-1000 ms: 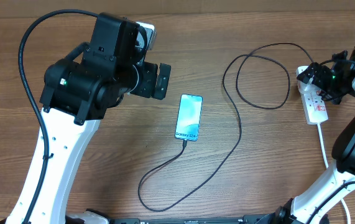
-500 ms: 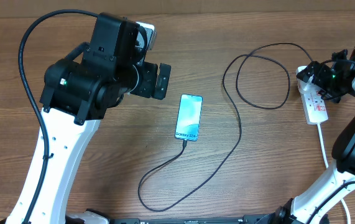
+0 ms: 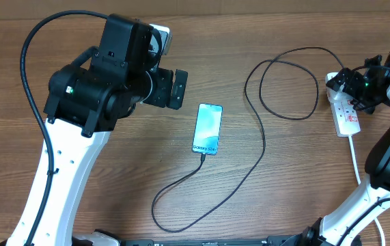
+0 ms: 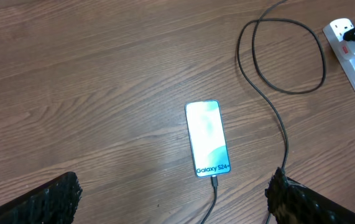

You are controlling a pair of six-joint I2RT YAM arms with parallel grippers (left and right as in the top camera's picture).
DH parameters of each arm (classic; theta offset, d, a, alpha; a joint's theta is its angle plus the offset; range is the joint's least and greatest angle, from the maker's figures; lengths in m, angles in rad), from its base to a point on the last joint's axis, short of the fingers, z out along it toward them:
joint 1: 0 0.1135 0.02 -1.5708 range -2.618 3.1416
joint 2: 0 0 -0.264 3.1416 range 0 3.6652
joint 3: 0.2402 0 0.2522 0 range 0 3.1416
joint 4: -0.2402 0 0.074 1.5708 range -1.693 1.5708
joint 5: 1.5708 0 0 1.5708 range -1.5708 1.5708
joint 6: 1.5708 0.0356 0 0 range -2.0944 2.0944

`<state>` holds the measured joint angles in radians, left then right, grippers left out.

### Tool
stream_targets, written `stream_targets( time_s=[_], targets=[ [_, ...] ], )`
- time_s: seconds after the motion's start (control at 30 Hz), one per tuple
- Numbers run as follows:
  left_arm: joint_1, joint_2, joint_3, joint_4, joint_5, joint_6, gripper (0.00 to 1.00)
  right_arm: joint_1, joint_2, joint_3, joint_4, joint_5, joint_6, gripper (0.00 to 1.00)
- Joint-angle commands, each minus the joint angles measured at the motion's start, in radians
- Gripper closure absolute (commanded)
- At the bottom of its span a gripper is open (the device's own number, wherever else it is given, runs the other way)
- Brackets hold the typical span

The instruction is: Plug charger to phone and switch on socket

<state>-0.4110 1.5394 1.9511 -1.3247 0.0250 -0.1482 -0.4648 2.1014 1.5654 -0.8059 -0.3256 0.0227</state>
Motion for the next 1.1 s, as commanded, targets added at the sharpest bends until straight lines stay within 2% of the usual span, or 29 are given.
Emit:
stream_targets(
  time_s=[0.0, 1.07],
  targets=[
    [0.003, 0.01, 0.003, -0.003, -0.006, 0.021, 0.01, 0.006, 0.026, 0.006, -0.015, -0.035, 0.002, 0.0],
    [0.003, 0.01, 0.003, -0.003, -0.007, 0.021, 0.01, 0.006, 0.055, 0.006, -0.072, -0.114, -0.028, 0.0]
  ],
)
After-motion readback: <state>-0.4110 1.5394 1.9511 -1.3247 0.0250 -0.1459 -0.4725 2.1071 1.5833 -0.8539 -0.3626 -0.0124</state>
